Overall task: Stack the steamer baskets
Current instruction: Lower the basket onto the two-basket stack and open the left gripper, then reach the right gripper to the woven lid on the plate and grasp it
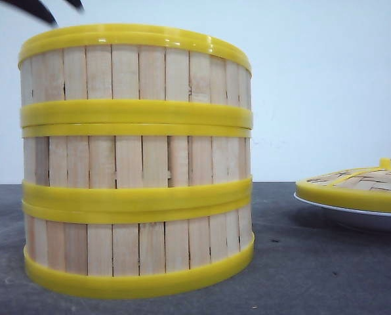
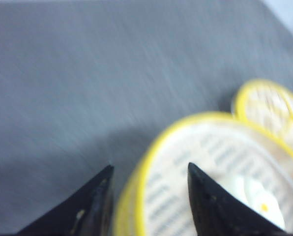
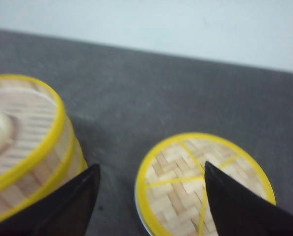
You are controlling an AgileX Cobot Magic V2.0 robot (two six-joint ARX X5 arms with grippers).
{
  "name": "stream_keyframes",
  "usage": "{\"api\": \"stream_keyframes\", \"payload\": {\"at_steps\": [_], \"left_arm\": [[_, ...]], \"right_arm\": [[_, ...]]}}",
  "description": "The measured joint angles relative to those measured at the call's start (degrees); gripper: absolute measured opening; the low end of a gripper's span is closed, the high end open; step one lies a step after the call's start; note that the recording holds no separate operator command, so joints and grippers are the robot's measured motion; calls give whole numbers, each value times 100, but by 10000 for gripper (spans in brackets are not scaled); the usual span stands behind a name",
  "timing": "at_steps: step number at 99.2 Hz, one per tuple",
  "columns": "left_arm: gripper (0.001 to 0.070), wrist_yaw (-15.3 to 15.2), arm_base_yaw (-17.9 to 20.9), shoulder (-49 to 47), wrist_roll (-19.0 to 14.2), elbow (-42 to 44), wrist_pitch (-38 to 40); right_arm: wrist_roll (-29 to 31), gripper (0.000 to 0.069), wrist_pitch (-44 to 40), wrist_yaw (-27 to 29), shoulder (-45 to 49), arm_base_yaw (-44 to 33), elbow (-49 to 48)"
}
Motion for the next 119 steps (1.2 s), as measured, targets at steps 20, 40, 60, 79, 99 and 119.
{"api": "stream_keyframes", "payload": {"at_steps": [20,40,60,79,99,119], "left_arm": [[275,-525,11,-1097,94,0,-81],[275,-527,11,-2009,125,-398,-28],[275,-542,7,-2962,20,-1718,-66],[275,-483,4,-3810,-208,-2597,-308],[275,-474,0,-4374,-247,-2581,-472],[275,-474,0,-4564,-291,-2581,-549]], "right_arm": [[61,417,225,-68,1132,-540,0],[61,405,601,-767,2131,-1521,0],[61,389,861,-1471,2981,-2452,0],[31,331,1088,-1639,3526,-2800,0],[-9,321,1394,-1639,3991,-2850,2],[-9,248,1587,-1633,4247,-2861,2]]}}
